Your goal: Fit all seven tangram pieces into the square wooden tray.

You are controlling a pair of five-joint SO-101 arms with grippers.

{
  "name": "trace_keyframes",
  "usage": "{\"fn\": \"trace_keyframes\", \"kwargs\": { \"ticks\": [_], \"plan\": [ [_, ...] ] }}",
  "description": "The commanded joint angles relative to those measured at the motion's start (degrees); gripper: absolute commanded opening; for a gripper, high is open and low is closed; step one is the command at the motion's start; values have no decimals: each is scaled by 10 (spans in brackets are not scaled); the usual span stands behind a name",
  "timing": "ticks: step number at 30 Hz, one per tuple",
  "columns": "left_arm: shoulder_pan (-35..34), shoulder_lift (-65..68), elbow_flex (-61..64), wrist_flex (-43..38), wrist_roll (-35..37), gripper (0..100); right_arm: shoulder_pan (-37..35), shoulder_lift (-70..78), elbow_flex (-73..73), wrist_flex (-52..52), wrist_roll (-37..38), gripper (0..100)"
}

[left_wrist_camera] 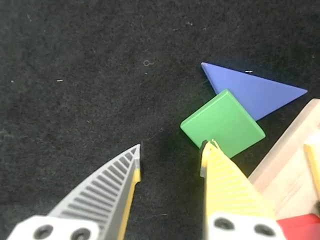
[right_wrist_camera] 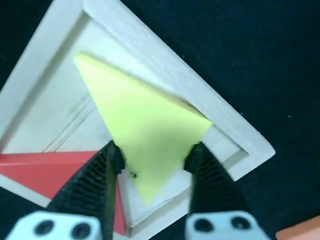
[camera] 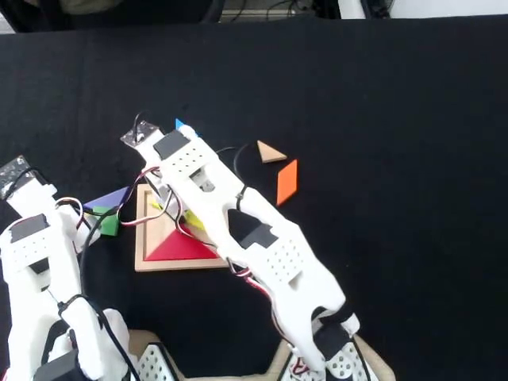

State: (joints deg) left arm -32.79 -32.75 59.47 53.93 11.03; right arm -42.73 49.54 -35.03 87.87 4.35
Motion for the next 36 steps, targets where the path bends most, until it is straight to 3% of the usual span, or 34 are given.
{"fn": "trace_keyframes", "kwargs": {
  "ticks": [1, 14, 25, 31, 36],
  "plan": [
    [7, 0, -26, -9, 4, 202, -3, 13, -7, -17, 0, 23],
    [7, 0, -26, -9, 5, 202, -8, -32, -29, -11, -1, 21],
    [0, -4, -26, -6, 7, 202, -75, -116, -35, -2, -3, 21],
    [-45, -5, -37, -4, 8, 202, -75, -145, -29, 23, -2, 21],
    [-131, -5, -100, 49, 7, 202, -75, -135, -29, 37, -4, 21]
  ]
}}
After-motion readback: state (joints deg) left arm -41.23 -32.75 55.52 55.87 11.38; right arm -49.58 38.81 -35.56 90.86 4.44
